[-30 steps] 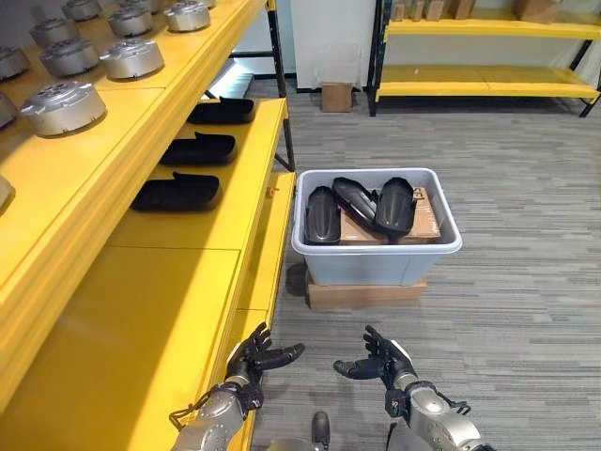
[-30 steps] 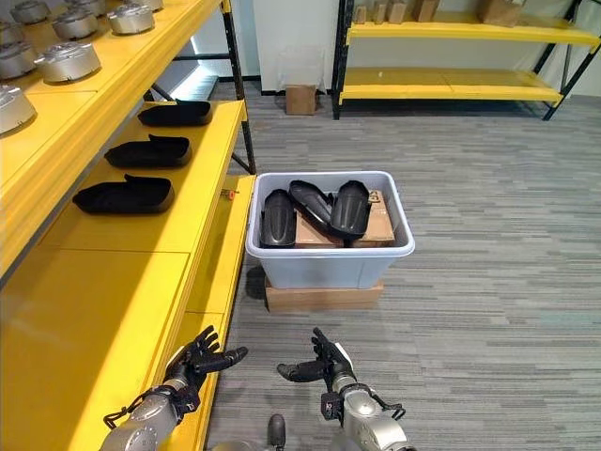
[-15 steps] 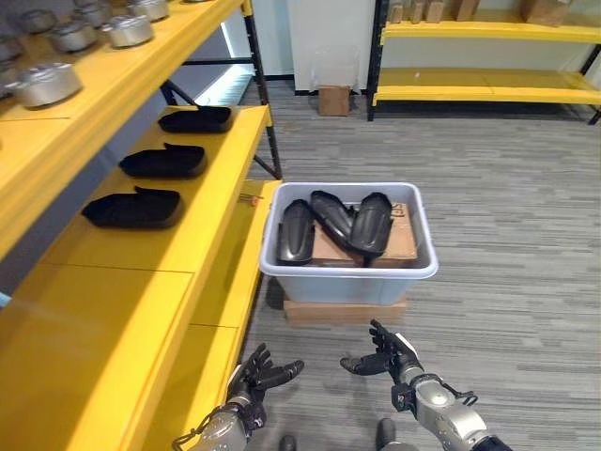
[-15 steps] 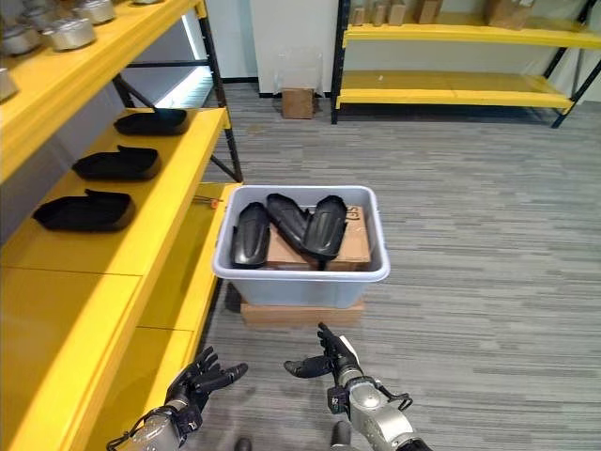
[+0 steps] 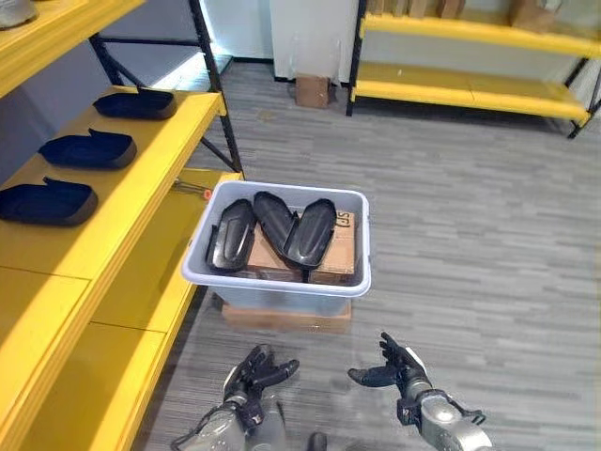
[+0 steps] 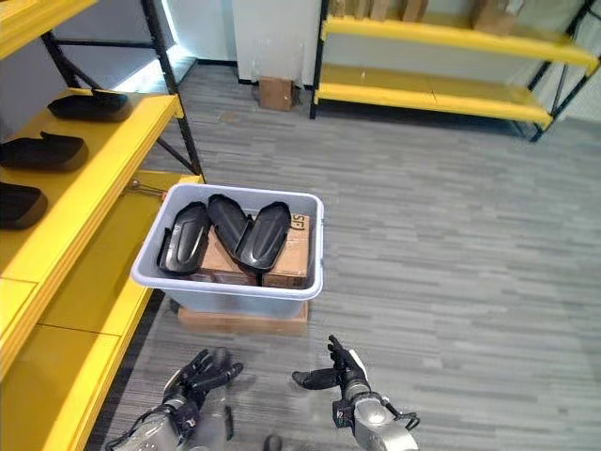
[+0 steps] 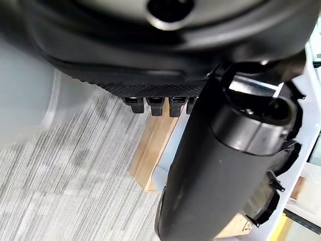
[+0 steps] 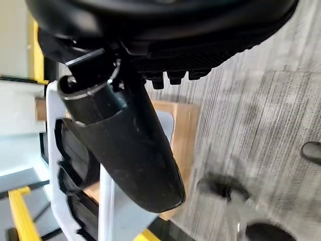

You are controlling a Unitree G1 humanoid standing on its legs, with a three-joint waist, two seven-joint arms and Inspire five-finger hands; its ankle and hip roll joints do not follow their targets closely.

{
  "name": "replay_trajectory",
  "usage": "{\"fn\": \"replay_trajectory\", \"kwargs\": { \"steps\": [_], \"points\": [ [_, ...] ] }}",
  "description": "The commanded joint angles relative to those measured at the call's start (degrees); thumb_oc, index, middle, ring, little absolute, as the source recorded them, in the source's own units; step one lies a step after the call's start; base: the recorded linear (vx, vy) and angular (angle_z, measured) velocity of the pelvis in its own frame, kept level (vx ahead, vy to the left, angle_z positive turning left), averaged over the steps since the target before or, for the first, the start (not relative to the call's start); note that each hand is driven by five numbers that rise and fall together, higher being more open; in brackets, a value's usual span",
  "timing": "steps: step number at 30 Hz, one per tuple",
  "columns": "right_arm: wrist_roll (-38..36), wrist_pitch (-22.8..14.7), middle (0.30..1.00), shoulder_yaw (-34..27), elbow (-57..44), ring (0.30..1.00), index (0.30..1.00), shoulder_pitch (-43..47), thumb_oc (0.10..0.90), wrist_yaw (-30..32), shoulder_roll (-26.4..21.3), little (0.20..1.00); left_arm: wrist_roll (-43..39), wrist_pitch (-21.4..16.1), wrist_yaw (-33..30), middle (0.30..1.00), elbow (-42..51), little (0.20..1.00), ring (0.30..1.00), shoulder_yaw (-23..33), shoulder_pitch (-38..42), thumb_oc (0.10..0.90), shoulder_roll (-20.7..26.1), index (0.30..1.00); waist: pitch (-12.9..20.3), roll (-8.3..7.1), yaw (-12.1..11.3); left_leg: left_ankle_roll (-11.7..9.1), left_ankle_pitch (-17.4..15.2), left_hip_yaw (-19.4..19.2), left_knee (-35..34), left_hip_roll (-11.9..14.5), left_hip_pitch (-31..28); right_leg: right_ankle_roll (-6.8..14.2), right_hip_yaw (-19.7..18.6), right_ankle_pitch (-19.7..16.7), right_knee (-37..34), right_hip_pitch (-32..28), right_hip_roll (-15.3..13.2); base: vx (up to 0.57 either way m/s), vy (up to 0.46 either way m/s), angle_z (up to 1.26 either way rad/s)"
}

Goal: Move parts from the plastic box to the shelf.

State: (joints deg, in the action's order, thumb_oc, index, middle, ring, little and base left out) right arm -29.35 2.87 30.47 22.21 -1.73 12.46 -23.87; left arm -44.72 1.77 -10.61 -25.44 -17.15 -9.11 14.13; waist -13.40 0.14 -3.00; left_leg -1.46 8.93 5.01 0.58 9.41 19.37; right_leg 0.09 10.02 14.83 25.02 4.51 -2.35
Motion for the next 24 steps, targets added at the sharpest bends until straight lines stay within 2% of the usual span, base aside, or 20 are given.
{"fn": "replay_trajectory", "kwargs": {
  "steps": [1, 2, 3, 4, 5, 8, 10, 12, 14, 15, 16, 17, 18, 20, 21, 22, 24],
  "points": [
    [0.9, -4.4, 1.0, -2.6, -4.1, 1.0, 1.0, 3.9, 0.9, 0.4, 2.8, 1.0, 0.0, -4.1, 0.5, 1.0, 7.6, 1.0, 1.0, -0.7, 5.8, 0.9, 5.3, 1.0, 3.8, -1.5, -1.2, -2.8, 0.6, -2.0, -3.9, 0.6, -9.6, 2.9, -0.2, -1.4, -19.2, -15.0, -2.2, 0.26, 0.207, -0.64],
    [0.9, -4.4, 1.0, -2.5, -4.4, 1.0, 1.0, 4.0, 0.9, 0.3, 3.1, 1.0, 0.3, -4.2, 0.4, 1.0, 7.5, 1.0, 1.0, -0.7, 6.1, 0.9, 5.7, 1.0, 4.0, -1.9, -1.4, -2.4, -0.2, -1.9, -2.8, -0.1, -9.7, 3.5, -0.6, -1.7, -18.9, -15.0, -3.0, 0.34, 0.302, -0.19],
    [1.3, -4.1, 1.0, -2.6, -4.5, 1.0, 1.0, 4.0, 0.9, 0.1, 3.6, 1.0, 0.5, -4.2, 0.4, 1.0, 8.1, 1.0, 1.0, -0.7, 6.2, 0.9, 6.2, 1.0, 4.6, -2.63, -1.6, -1.4, -2.5, -2.8, 0.0, -1.8, -8.9, 5.0, -0.6, -2.6, -18.1, -15.2, -5.1, 0.25, 0.234, 0.1],
    [1.3, -4.1, 1.0, -2.6, -4.5, 1.0, 1.0, 4.0, 0.9, 0.1, 3.6, 1.0, 0.5, -4.2, 0.4, 1.0, 8.1, 1.0, 1.0, -0.7, 6.2, 0.9, 6.2, 1.0, 4.7, -2.68, -1.6, -1.4, -2.6, -2.8, 0.2, -1.9, -8.7, 5.0, -0.6, -2.6, -18.1, -15.1, -5.2, 0.28, 0.315, -0.02],
    [1.2, -4.2, 1.0, -2.5, -4.2, 1.0, 1.0, 4.5, 0.9, 0.2, 4.1, 1.0, 0.7, -4.4, -0.2, 1.0, 7.9, 1.0, 1.0, -0.6, 6.6, 0.9, 6.5, 1.0, 5.1, -3.15, -1.7, -0.3, -5.1, -3.6, 2.7, -3.2, -8.2, 6.4, -1.2, -4.5, -16.4, -13.9, -7.1, 0.13, 0.166, 0.07],
    [1.3, -4.1, 1.0, -2.5, -4.3, 1.0, 1.0, 4.6, 0.9, 0.2, 4.2, 1.0, 0.7, -4.4, -0.3, 1.0, 7.8, 1.0, 1.0, -0.4, 6.8, 0.9, 6.8, 1.0, 5.4, -3.4, -1.8, 0.4, -6.5, -4.2, 4.1, -4.0, -8.0, 7.2, -1.9, -5.9, -15.3, -13.1, -8.2, 0.14, 0.192, 0.02],
    [1.3, -3.7, 1.0, -2.7, -4.9, 1.0, 1.0, 4.9, 0.9, 0.1, 4.6, 1.0, 0.7, -4.3, -0.6, 1.0, 8.0, 1.0, 1.0, -0.4, 7.1, 0.9, 7.6, 1.0, 5.9, -3.8, -1.3, 1.8, -9.1, -5.6, 5.4, -5.9, -8.5, 8.6, -3.0, -10.7, -13.2, -11.3, -10.0, 0.19, 0.267, -0.18],
    [1.3, -3.7, 1.0, -2.8, -5.0, 1.0, 1.0, 4.8, 0.9, 0.2, 4.6, 1.0, 0.7, -4.3, -0.6, 1.0, 7.9, 1.0, 1.0, -0.3, 7.1, 0.9, 7.7, 1.0, 6.0, -3.91, -1.3, 2.1, -9.6, -5.6, 5.7, -6.4, -8.6, 8.8, -3.0, -11.7, -12.9, -11.1, -10.4, 0.1, 0.134, 0.07],
    [1.4, -3.6, 1.0, -3.1, -4.8, 1.0, 1.0, 4.7, 0.9, 0.2, 4.7, 1.0, 0.7, -4.2, -0.7, 1.0, 7.8, 1.0, 1.0, -0.4, 7.3, 0.9, 7.8, 1.0, 6.2, -4.18, -1.0, 2.8, -10.8, -5.8, 6.4, -7.4, -8.7, 9.2, -3.0, -14.0, -12.0, -10.7, -11.2, 0.15, 0.217, 0.36],
    [1.6, -3.4, 1.0, -3.0, -4.8, 1.0, 1.0, 4.7, 0.9, 0.3, 4.9, 1.0, 0.8, -4.1, -0.8, 1.0, 7.5, 1.0, 1.0, -0.3, 7.2, 0.9, 7.8, 1.0, 6.4, -4.15, -0.8, 3.8, -11.9, -6.1, 6.1, -8.6, -9.9, 9.6, -3.2, -16.8, -10.3, -9.7, -11.8, 0.14, 0.214, 0.11],
    [1.6, -3.4, 1.0, -3.0, -4.8, 1.0, 1.0, 4.7, 0.9, 0.3, 4.9, 1.0, 0.8, -4.1, -0.8, 1.0, 7.5, 1.0, 1.0, -0.3, 7.2, 0.9, 7.8, 1.0, 6.4, -4.16, -0.9, 3.8, -11.9, -6.1, 6.1, -8.6, -9.9, 9.6, -3.2, -16.8, -10.3, -9.7, -11.9, 0.16, 0.27, -0.04],
    [1.9, -3.2, 1.0, -2.9, -4.9, 1.0, 1.0, 4.9, 0.9, 0.2, 4.9, 1.0, 1.0, -3.8, -0.6, 1.0, 7.6, 1.0, 1.0, -0.5, 7.4, 0.9, 7.9, 1.0, 6.3, -3.99, -0.7, 4.6, -12.6, -6.1, 5.9, -9.6, -10.8, 9.8, -4.0, -19.1, -7.8, -8.6, -12.0, 0.06, 0.119, -0.11],
    [1.9, -3.2, 1.0, -2.9, -4.9, 1.0, 1.0, 4.9, 0.9, 0.2, 4.9, 1.0, 1.0, -3.8, -0.6, 1.0, 7.6, 1.0, 1.0, -0.5, 7.4, 0.9, 7.9, 1.0, 6.3, -3.99, -0.7, 4.6, -12.6, -6.1, 5.9, -9.6, -10.8, 9.8, -4.0, -19.1, -7.7, -8.6, -12.0, 0.13, 0.253, -0.19],
    [1.9, -3.1, 1.0, -2.7, -5.1, 1.0, 1.0, 4.9, 0.9, 0.0, 5.1, 1.0, 1.7, -3.7, -0.3, 1.0, 8.1, 1.0, 1.0, -0.8, 7.5, 0.9, 8.0, 1.0, 6.1, -3.19, 0.0, 5.6, -13.0, -5.5, 5.0, -10.5, -12.5, 9.4, -5.5, -20.4, -2.2, -6.5, -11.1, 0.1, 0.257, -0.02],
    [2.2, -3.1, 1.0, -2.4, -4.9, 1.0, 1.0, 4.9, 0.9, -0.2, 5.3, 1.0, 2.4, -3.5, 0.1, 1.0, 8.5, 1.0, 1.0, -1.0, 7.6, 0.9, 7.9, 1.0, 5.3, -2.19, 0.7, 6.6, -12.9, -5.1, 4.0, -11.0, -14.3, 8.8, -6.2, -21.8, 4.9, -3.3, -10.3, 0.06, 0.203, 0.08],
    [2.2, -3.1, 1.0, -2.4, -4.9, 1.0, 1.0, 4.9, 0.9, -0.2, 5.3, 1.0, 2.4, -3.5, 0.1, 1.0, 8.5, 1.0, 1.0, -1.0, 7.6, 0.9, 7.9, 1.0, 5.3, -2.24, 0.6, 6.6, -12.9, -5.1, 4.0, -11.0, -14.3, 8.8, -6.3, -21.7, 5.1, -3.2, -10.4, 0.06, 0.252, 0.19],
    [2.6, -3.0, 1.0, -2.1, -4.9, 1.0, 1.0, 5.1, 0.9, -0.4, 5.3, 1.0, 2.9, -3.3, 0.4, 1.0, 8.6, 1.0, 1.0, -1.5, 7.9, 0.9, 7.8, 1.0, 4.4, -1.06, 1.2, 7.4, -13.0, -5.3, 2.9, -11.3, -16.3, 8.3, -5.1, -22.3, 10.2, -1.3, -10.5, 0.05, 0.18, 0.2]
  ]
}}
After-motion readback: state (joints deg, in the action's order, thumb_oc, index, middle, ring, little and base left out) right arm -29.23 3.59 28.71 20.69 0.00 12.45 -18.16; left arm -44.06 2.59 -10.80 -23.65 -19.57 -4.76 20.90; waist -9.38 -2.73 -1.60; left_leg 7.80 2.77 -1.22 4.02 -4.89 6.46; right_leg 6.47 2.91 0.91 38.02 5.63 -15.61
